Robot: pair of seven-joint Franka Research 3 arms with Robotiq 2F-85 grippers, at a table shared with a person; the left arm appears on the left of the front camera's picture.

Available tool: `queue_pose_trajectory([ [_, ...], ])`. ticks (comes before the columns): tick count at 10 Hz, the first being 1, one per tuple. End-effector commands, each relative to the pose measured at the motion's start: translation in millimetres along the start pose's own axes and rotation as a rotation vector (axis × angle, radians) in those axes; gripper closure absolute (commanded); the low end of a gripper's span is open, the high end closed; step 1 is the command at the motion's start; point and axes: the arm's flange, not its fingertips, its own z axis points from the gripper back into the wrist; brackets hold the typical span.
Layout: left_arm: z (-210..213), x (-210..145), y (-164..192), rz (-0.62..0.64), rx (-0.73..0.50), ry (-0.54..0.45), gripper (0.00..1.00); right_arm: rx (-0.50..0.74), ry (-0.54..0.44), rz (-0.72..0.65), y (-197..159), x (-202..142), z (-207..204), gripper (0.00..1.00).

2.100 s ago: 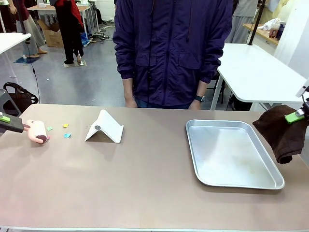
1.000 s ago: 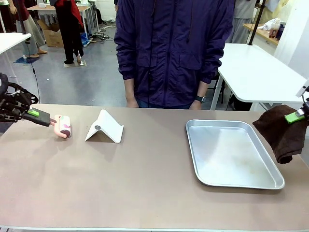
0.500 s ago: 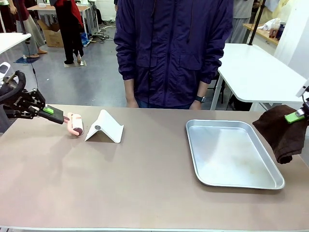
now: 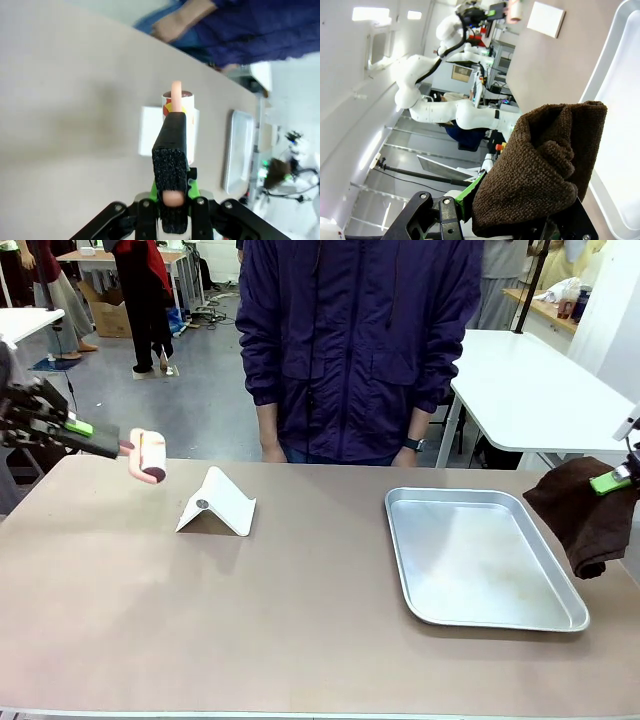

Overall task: Clean the surface of the table.
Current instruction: Clean the area not pointed to by the person.

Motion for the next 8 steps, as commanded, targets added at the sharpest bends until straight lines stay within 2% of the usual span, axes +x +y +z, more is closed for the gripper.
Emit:
queue_pose_trajectory([
  [1,43,-53,-9,-0.094,-0.122,0.091,0.96,-0.005,-0.008,-0.006,5,-2,-3,1.00],
  [3,86,-100,-4,-0.152,-0.191,0.194,0.96,-0.005,-0.008,-0.006,5,-2,-3,1.00],
  [5,124,-140,16,-0.176,-0.236,0.286,0.96,-0.005,-0.008,-0.006,5,-2,-3,1.00],
  [6,135,-150,27,-0.179,-0.254,0.250,0.96,-0.005,-0.008,-0.006,5,-2,-3,1.00],
  [8,153,-159,48,-0.165,-0.351,0.254,0.96,-0.005,-0.008,-0.006,5,-2,-3,1.00],
])
